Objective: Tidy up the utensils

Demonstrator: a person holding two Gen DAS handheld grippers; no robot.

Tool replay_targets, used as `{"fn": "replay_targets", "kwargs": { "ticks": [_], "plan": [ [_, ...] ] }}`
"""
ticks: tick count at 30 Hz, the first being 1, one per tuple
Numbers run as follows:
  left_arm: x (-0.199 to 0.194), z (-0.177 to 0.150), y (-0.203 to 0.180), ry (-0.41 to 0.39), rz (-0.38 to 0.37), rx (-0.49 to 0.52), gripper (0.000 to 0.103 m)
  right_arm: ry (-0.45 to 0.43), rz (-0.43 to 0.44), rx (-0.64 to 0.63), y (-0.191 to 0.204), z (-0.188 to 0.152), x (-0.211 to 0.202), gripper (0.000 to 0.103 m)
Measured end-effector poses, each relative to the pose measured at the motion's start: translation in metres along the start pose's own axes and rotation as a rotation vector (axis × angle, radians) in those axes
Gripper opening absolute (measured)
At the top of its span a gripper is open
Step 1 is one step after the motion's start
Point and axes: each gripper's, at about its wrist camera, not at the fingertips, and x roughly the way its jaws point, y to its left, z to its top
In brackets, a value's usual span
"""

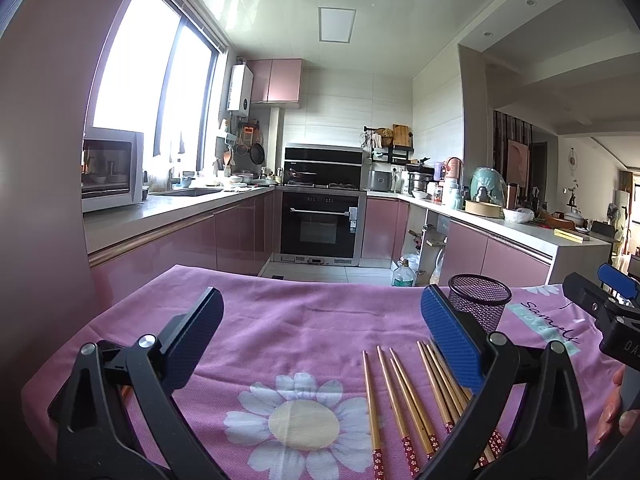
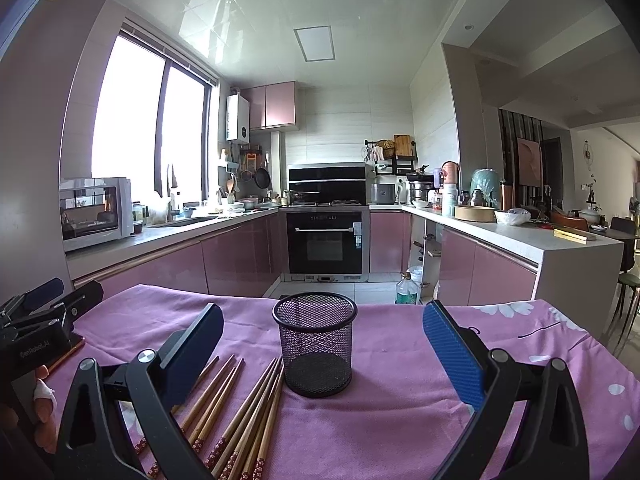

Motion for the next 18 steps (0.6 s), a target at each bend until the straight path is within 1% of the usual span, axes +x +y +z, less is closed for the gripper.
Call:
{"fn": "replay_targets", "kwargs": {
  "ticks": [18],
  "plan": [
    [0.0027,0.0001,-0.0035,0.002,-0.003,0.000,0.097,-0.010,-0.008,0.002,-0.0030,0.0022,-0.0051,0.097]
  ]
}}
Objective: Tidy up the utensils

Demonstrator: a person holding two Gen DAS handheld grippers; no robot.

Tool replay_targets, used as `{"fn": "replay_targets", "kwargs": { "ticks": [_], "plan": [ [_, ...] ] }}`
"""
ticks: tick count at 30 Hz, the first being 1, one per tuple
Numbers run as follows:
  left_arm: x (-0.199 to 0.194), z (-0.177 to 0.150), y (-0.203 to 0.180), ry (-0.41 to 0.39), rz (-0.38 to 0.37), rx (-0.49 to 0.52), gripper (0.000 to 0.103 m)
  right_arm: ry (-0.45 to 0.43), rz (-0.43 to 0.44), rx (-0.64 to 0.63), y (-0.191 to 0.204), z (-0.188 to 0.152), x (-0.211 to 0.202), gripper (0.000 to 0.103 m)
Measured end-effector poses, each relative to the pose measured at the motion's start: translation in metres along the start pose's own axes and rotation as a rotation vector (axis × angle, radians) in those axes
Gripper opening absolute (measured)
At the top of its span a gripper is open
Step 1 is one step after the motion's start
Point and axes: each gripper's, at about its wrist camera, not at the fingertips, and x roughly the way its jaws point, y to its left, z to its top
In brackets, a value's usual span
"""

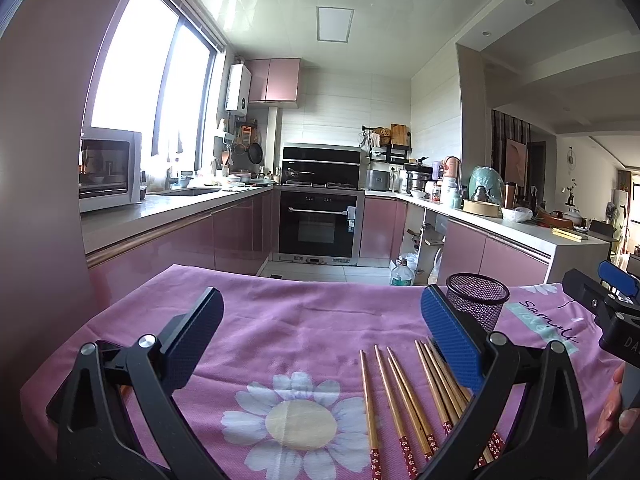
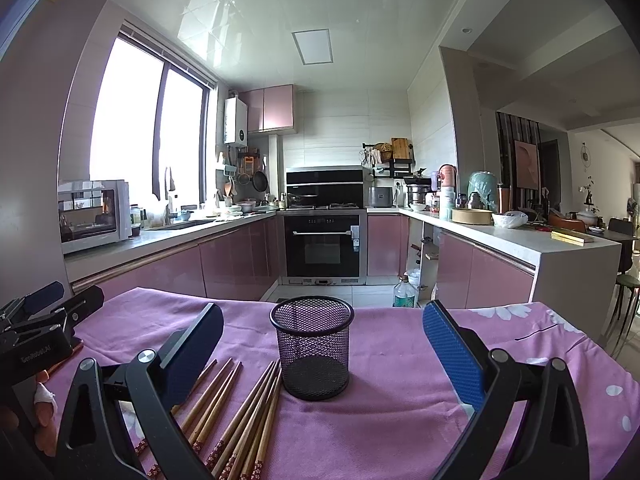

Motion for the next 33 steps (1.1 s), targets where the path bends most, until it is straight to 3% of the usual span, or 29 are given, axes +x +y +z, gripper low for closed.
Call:
{"fn": "replay_targets", "kwargs": {
  "ticks": [33],
  "plan": [
    [0.0034,-0.0042,-0.0049,0.005,-0.004,0.001,0.097,0.010,0.000,0.008,0.0008,0.0009,0.0021,0.097]
  ]
}}
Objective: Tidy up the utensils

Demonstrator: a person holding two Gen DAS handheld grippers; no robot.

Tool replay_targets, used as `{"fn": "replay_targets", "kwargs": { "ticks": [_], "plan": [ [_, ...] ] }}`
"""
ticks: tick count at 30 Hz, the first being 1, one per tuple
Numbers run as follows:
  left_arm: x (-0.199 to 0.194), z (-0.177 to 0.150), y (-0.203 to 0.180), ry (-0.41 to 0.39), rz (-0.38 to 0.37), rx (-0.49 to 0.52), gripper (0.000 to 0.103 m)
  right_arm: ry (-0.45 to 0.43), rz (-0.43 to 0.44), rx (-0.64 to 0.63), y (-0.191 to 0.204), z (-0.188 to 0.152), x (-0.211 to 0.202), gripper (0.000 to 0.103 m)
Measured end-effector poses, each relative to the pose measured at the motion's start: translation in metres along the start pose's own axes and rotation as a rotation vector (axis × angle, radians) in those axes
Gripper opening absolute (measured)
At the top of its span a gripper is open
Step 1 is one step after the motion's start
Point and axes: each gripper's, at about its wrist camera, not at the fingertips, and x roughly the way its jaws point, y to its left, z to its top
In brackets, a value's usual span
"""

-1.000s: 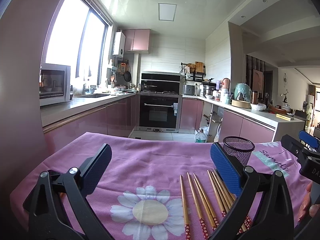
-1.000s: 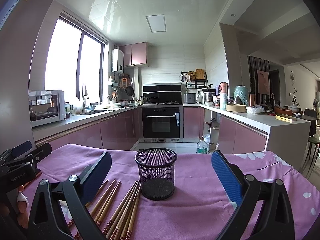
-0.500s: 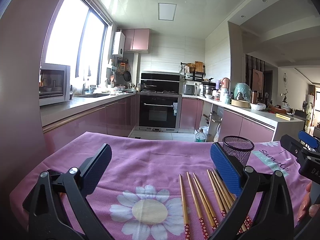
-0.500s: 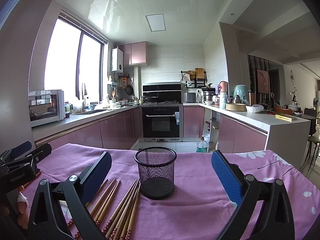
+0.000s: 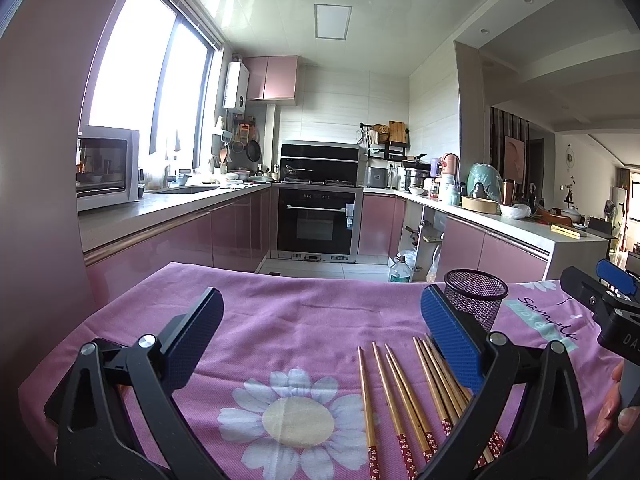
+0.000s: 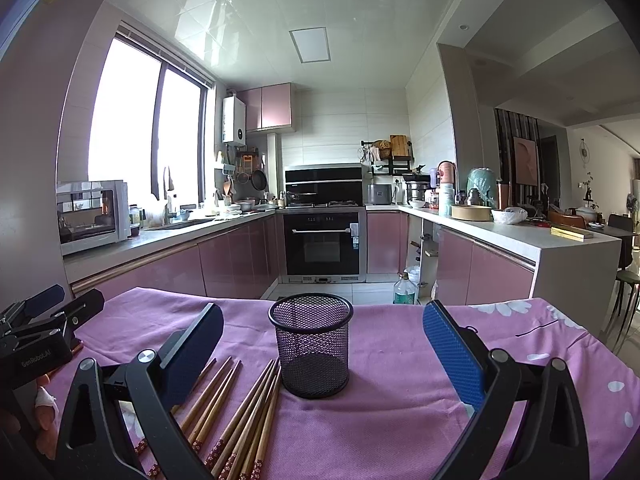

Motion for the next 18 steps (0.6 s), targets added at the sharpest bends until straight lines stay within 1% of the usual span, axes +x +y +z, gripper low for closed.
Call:
{"fn": "replay_targets", "kwargs": {
  "ticks": [18],
  "plan": [
    [0.0037,-0.0049,-0.0011,0.013,-0.002,-0.003,0.097,0.016,0.005,0.005,-0.0013,-0.0010,0.0029,0.097]
  ]
}}
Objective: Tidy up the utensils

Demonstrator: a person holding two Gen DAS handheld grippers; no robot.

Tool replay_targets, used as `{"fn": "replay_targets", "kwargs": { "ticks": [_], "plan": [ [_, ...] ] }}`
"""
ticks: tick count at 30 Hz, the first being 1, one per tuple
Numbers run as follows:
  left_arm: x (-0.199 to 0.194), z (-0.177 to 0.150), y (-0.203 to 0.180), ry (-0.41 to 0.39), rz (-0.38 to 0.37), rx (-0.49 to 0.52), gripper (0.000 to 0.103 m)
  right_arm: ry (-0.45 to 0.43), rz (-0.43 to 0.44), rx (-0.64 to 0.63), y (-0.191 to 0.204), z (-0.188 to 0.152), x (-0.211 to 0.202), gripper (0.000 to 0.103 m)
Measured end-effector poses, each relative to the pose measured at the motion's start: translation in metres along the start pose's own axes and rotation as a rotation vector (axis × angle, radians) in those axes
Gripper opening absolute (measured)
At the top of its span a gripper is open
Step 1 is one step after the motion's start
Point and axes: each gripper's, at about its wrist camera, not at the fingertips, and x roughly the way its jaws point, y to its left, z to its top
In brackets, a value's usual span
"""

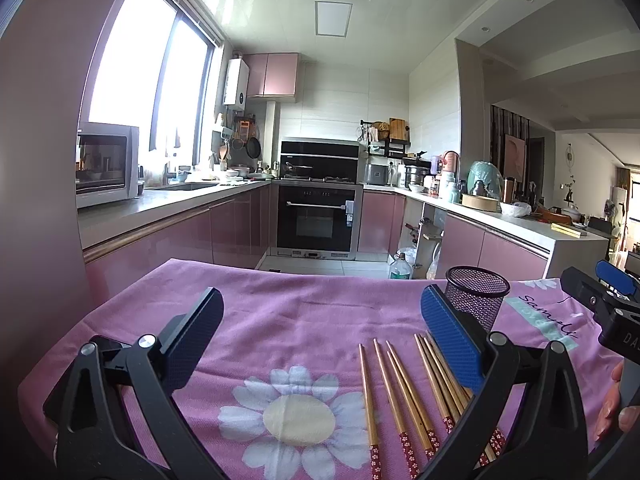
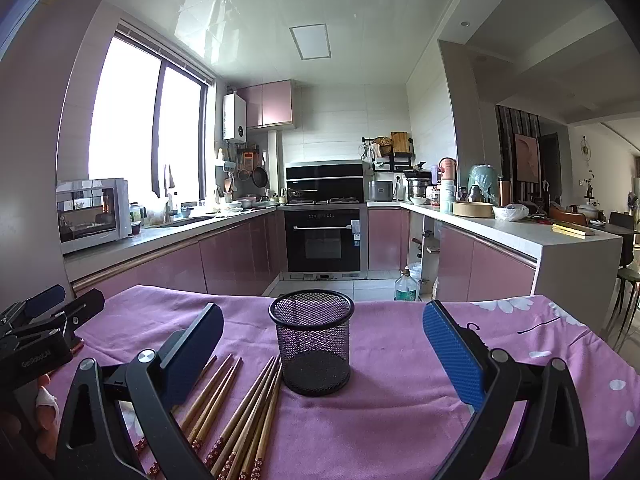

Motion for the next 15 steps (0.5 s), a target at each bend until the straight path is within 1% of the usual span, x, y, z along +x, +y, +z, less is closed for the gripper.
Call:
{"fn": "replay_targets", "kwargs": {
  "ticks": [9,11,12,15],
  "plan": [
    [0.002,0.001,0.007,0.028,-0.011,0.004,0.097,0.023,0.016,0.007,0.000,-0.002,0.006,0.097],
    [0.005,0.001,0.008,0.051,-0.023,0.011,0.097,0.054,0.039,0.009,-0.001,-0.003,0.010,0.097],
    [0.008,0.000,0.009,0.066,-0.026,0.014,0.097,0.085,0.057,0.011,-0.001,-0.005,0.014,0.097],
    [0.021,-0.004,0.012,0.155,-0.047,0.026,0.097,0.183,0.097,0.003,0.001,-0.012,0.028,0.097]
  ]
}}
